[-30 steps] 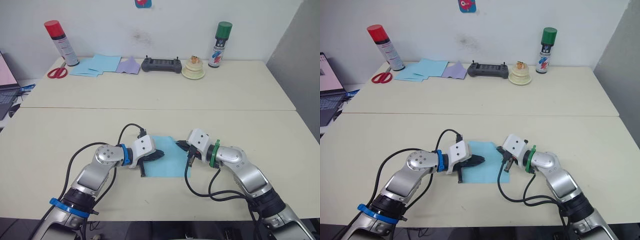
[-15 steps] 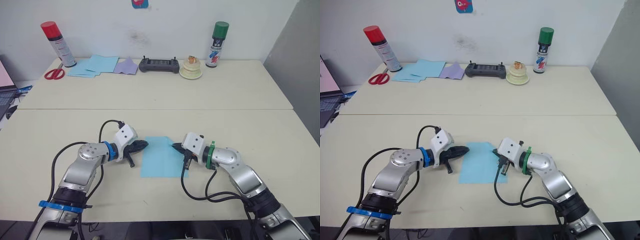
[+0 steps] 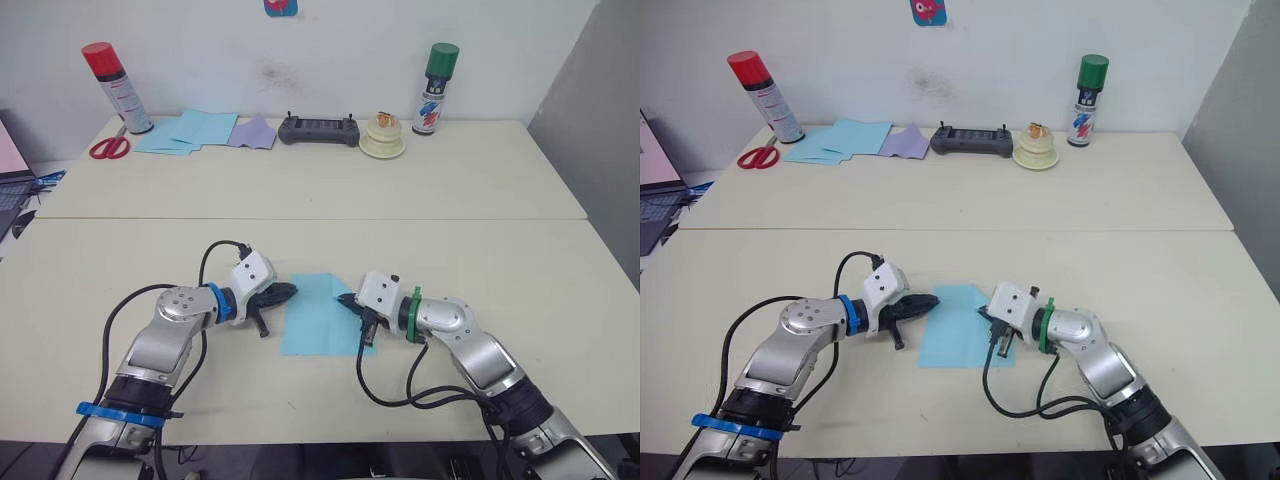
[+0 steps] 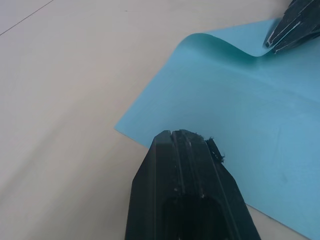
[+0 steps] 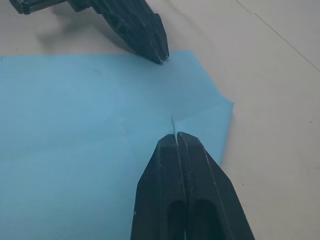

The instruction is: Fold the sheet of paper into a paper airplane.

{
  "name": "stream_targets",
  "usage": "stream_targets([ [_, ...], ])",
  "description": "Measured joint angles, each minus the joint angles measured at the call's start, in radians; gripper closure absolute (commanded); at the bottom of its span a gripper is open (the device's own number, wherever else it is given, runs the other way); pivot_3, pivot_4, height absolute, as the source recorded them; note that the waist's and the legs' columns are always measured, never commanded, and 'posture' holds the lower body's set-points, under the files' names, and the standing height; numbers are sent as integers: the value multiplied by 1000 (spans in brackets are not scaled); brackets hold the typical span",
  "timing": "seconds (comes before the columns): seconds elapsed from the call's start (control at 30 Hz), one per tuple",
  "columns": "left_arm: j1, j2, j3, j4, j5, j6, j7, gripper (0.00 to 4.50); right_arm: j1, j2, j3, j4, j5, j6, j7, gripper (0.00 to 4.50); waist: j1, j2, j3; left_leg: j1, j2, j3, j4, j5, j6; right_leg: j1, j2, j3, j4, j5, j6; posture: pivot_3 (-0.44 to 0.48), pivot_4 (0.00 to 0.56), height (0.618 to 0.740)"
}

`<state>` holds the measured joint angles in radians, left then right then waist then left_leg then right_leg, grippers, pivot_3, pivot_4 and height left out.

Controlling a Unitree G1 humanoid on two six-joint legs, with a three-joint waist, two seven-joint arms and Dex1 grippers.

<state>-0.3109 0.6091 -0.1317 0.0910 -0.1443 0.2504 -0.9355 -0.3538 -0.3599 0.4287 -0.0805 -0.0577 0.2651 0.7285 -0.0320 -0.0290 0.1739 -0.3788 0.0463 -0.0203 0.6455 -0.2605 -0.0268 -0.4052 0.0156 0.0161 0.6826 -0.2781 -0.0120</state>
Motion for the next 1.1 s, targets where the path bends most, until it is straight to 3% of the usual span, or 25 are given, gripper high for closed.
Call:
stream_targets([
  [1.1,2,2,-8,0,12,-19,-1,4500,-19,14,6,66,-38,-43,17,4484,0,0,-2,0,0,0,0,0,0,0,0,0,0,0,0,0,150,740],
])
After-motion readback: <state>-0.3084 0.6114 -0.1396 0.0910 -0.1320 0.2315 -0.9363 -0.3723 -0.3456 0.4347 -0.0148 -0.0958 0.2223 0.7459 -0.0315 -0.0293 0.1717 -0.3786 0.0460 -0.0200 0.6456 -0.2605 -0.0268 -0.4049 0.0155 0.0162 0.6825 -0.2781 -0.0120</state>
